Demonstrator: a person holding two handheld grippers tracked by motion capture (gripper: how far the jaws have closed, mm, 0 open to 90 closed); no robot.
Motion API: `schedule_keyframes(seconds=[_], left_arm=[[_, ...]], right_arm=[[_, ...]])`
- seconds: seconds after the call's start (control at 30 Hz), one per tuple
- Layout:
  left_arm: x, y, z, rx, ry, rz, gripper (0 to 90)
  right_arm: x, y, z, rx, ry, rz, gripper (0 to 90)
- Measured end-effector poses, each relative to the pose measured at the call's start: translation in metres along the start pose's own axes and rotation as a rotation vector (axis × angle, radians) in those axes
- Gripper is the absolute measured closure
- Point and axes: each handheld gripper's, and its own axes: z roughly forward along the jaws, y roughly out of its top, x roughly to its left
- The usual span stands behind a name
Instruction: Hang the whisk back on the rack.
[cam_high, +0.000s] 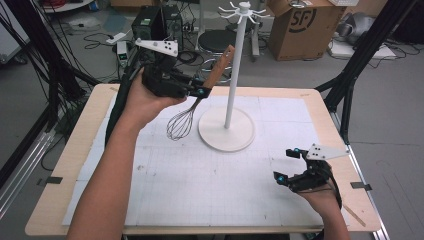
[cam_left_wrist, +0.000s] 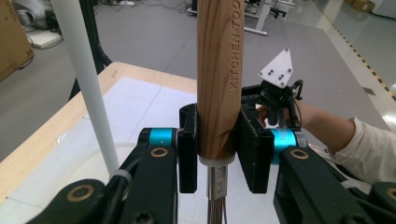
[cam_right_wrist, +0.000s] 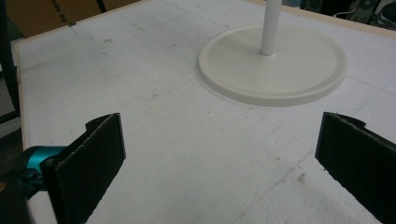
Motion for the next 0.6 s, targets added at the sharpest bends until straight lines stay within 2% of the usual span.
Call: schedule_keyframes(seconds=[0.13, 0.27, 0.37, 0.6], left_arm=[[0.005, 0.009, 0.003, -0.005, 0.011, -0.011, 71.3], [0.011, 0.019, 0.005, 0.023, 0.039, -0.007, 71.3], [0.014, 0.026, 0.004, -0.006, 0.047, -0.013, 71.3], [0.024, 0.032, 0.008, -0.021, 0.066, -0.034, 71.3]], right_arm=[[0.0, 0.0, -0.001, 0.0, 0.0, 0.001, 0.7], [0.0, 0.0, -0.001, -0.002, 0.001, 0.0, 0.7], [0.0, 0.0, -0.002, -0.003, 0.005, 0.004, 0.7], [-0.001, -0.001, -0.002, -0.005, 0.005, 0.007, 0.7]])
